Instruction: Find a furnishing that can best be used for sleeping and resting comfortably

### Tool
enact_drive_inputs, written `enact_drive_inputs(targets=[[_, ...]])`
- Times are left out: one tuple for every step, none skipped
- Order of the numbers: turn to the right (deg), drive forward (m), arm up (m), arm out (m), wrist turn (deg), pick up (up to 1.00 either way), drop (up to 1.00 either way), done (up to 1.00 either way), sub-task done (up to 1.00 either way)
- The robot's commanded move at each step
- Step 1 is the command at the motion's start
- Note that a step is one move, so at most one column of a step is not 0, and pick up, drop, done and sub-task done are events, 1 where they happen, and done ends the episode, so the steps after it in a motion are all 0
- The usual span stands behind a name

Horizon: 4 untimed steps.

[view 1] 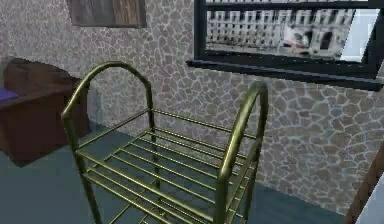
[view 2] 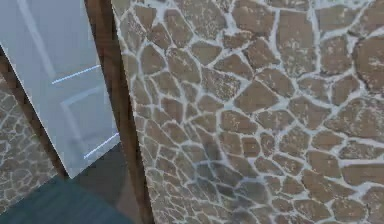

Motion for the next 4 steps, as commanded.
enact_drive_inputs(targets=[[30.0, 0.0, 0.0, 0.0, 0.0, 0.0, 0.0, 0.0, 0.0], [0.0, 0.15, 0.0, 0.0, 0.0, 0.0, 0.0, 0.0, 0.0], [12.0, 0.0, 0.0, 0.0, 0.0, 0.0, 0.0, 0.0, 0.0], [3.0, 0.0, 0.0, 0.0, 0.0, 0.0, 0.0, 0.0, 0.0]])
